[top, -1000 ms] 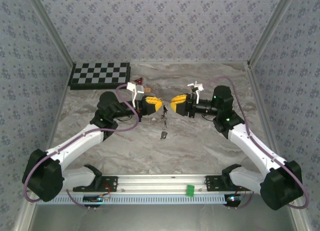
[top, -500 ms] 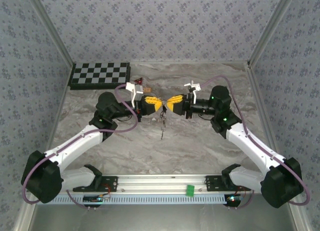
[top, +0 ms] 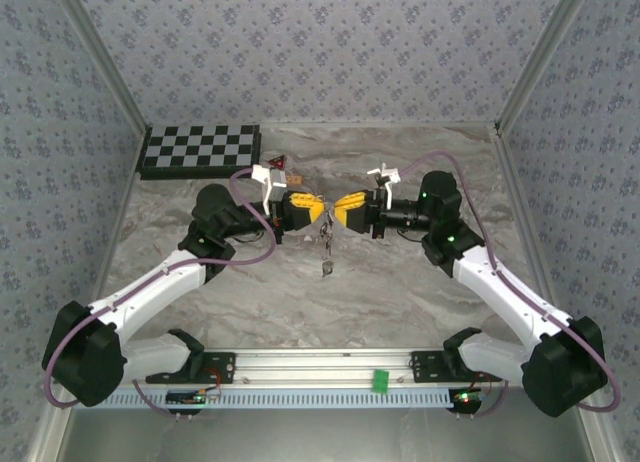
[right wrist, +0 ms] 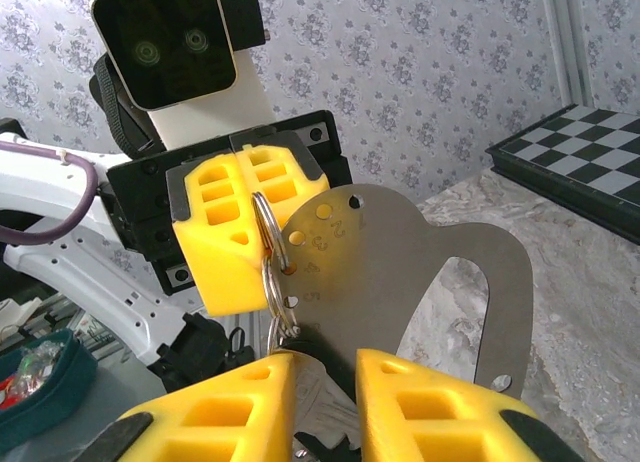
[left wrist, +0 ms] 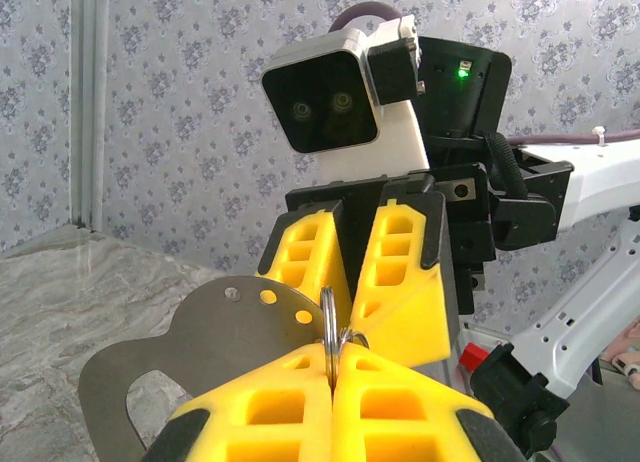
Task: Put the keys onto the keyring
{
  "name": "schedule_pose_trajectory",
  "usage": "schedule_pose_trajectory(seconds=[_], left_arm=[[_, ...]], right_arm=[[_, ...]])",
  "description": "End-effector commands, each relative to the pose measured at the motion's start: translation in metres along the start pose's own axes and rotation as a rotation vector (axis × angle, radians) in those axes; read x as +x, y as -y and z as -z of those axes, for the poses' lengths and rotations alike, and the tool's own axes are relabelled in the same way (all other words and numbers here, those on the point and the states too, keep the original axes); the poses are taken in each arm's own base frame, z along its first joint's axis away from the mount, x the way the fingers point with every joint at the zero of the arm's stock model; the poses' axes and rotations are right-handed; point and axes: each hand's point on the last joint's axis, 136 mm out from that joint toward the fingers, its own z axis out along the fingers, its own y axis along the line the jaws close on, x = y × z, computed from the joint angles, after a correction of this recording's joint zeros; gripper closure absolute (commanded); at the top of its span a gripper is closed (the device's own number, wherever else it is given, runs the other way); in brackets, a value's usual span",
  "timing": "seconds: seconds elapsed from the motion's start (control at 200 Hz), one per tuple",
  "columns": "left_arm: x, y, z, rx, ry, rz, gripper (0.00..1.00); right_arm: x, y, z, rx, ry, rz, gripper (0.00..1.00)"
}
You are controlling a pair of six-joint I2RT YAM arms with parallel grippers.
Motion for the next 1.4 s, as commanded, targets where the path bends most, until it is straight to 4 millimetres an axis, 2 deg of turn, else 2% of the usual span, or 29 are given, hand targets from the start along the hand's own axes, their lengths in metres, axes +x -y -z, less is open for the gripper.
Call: schedule_pose_trajectory(seconds=[0.0, 0.315, 0.5, 0.56, 0.65, 0.88, 1.014, 1.244, 1.399], left_arm=[[-0.018, 0.013, 0.003, 0.017, 0.050, -0.064, 1.00], [-0.016, 0.011, 0.002, 0.015, 0.047, -0.060, 1.00], [-0.015, 0.010, 0.003, 0.007, 0.043, -0.060, 1.00], [-0.016, 0.011, 0.003, 0.010, 0.045, -0.063, 1.00], [-0.016, 0.011, 0.003, 0.010, 0.046, -0.064, 1.00], [-0.017, 0.013, 0.003, 0.013, 0.047, -0.066, 1.00], [-0.016, 0.013, 0.004, 0.011, 0.046, -0.066, 1.00], [-0.018, 0.014, 0.004, 0.012, 0.051, -0.069, 1.00], [-0.024, 0.017, 0.007, 0.010, 0.069, -0.076, 1.00]], right_arm=[[-0.015, -0.013, 0.006, -0.009, 0.033, 0.065, 0.77], [-0.023, -0.021, 0.005, -0.039, 0.054, 0.082, 0.76], [-0.023, -0.011, 0.007, 0.023, 0.068, 0.074, 0.73], [-0.024, -0.013, 0.008, 0.015, 0.071, 0.082, 0.74], [-0.023, -0.020, 0.004, -0.031, 0.049, 0.072, 0.74], [-0.018, -0.023, -0.004, -0.052, 0.012, 0.071, 0.75], [-0.016, -0.024, -0.006, -0.058, -0.004, 0.066, 0.81], [-0.011, -0.020, -0.004, -0.038, -0.017, 0.058, 0.99], [-0.006, -0.016, -0.004, -0.028, -0.029, 0.042, 1.00]])
